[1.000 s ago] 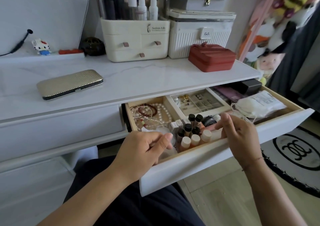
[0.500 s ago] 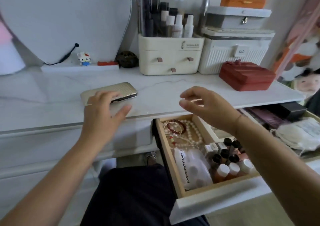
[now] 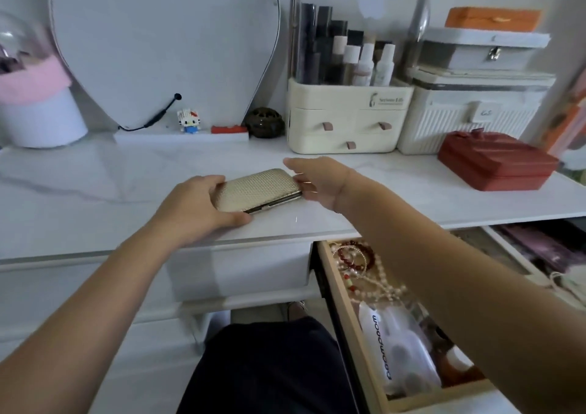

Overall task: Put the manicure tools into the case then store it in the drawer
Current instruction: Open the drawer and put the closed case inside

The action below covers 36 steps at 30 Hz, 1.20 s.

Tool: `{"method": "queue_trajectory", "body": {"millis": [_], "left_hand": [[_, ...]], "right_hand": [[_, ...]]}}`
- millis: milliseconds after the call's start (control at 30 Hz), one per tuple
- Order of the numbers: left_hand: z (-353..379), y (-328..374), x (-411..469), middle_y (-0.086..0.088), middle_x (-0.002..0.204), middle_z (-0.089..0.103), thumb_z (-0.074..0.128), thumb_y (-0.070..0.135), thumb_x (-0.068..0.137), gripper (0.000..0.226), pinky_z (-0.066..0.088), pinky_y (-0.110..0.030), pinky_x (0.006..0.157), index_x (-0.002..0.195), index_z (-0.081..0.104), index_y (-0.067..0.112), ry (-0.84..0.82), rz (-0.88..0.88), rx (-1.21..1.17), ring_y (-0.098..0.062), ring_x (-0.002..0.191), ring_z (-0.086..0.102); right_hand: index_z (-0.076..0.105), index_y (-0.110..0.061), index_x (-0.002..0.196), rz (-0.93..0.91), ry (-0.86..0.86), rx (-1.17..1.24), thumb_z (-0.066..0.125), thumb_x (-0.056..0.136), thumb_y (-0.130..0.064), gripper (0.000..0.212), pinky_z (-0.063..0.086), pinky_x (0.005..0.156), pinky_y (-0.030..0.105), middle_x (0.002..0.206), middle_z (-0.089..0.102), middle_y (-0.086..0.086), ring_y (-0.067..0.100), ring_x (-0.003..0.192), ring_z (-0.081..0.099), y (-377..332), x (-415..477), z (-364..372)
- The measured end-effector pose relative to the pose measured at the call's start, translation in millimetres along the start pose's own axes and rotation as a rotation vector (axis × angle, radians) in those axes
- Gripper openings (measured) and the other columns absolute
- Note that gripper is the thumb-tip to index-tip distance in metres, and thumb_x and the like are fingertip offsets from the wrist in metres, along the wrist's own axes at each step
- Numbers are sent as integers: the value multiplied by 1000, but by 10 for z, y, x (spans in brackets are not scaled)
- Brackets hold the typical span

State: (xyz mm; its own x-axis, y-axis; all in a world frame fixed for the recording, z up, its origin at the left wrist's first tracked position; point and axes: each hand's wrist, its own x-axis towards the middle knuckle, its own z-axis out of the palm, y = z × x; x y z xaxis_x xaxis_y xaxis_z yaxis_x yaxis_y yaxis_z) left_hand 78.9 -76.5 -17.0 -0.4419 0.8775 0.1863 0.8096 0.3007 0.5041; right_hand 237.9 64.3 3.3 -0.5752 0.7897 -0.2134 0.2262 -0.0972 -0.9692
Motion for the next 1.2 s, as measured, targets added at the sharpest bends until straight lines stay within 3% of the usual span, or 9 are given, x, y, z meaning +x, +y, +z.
{"method": "queue_trajectory", "body": {"millis": [100, 300, 367, 534, 734, 835, 968, 1135, 1202], "left_hand": [[259, 317, -130, -2, 129, 55, 81, 54, 59, 89, 37, -26, 86, 135, 48, 20, 55, 94, -118, -19, 114, 51], [939, 1211, -441, 3, 130, 49, 78, 58, 59, 94, 27, -18, 92, 138, 42, 21, 4, 358, -234, -14, 120, 39], [1133, 1486, -515, 3, 129, 47, 75, 60, 62, 90, 24, -15, 89, 137, 42, 22, -12, 448, -236, -13, 120, 37], [1562, 2047, -556, 2, 128, 46, 70, 66, 65, 91, 32, -25, 98, 138, 40, 21, -110, 551, -188, -17, 120, 36], [1899, 2314, -480, 0, 136, 43, 74, 61, 63, 93, 29, -28, 107, 139, 41, 17, -233, 540, -172, -18, 126, 35], [1977, 2333, -489, 0, 138, 40, 71, 60, 67, 91, 25, -28, 109, 140, 40, 15, -225, 543, -158, -17, 129, 32], [1973, 2256, -469, 2, 149, 35, 60, 47, 85, 69, 21, -24, 111, 142, 38, 15, -335, 525, -187, -12, 136, 31], [1762, 2097, -441, 4, 139, 50, 46, 49, 92, 53, 35, -27, 102, 137, 47, 21, -377, 377, -229, -12, 127, 45], [1661, 2057, -499, 8, 123, 60, 42, 51, 93, 45, 39, -26, 89, 126, 56, 24, -392, 306, -258, -10, 113, 54]], "right_hand": [[57, -14, 95, -35, 37, 94, 57, 90, -27, 14, 42, 85, 27, 89, 55, 3, 15, 82, 52, 84, -286, -454], [54, -1, 118, 4, 183, 296, 52, 84, -30, 45, 47, 95, 32, 110, 61, 8, 20, 102, 58, 475, -1316, -1559], [52, -2, 122, 31, 255, 318, 45, 92, -28, 40, 51, 92, 29, 117, 61, 9, 20, 110, 57, 632, -1588, -1808], [55, -3, 118, 54, 438, 342, 43, 95, -28, 35, 46, 90, 30, 117, 57, 11, 18, 100, 55, 934, -1916, -2264], [56, -6, 106, 91, 462, 361, 43, 97, -26, 26, 46, 88, 31, 114, 56, 13, 18, 93, 54, 1146, -1923, -2535], [55, -4, 110, 87, 467, 374, 44, 97, -26, 28, 47, 86, 30, 116, 55, 15, 18, 94, 54, 1197, -1864, -2579], [49, 1, 126, 78, 473, 359, 42, 97, -27, 41, 38, 106, 35, 123, 56, 17, 22, 109, 52, 1258, -1827, -2568], [46, 4, 129, 50, 461, 318, 42, 97, -21, 41, 43, 100, 32, 126, 55, 20, 23, 109, 55, 1276, -1851, -2560], [45, 6, 128, 31, 451, 260, 42, 97, -15, 38, 47, 93, 30, 126, 55, 23, 20, 103, 57, 1301, -1867, -2570]]}}
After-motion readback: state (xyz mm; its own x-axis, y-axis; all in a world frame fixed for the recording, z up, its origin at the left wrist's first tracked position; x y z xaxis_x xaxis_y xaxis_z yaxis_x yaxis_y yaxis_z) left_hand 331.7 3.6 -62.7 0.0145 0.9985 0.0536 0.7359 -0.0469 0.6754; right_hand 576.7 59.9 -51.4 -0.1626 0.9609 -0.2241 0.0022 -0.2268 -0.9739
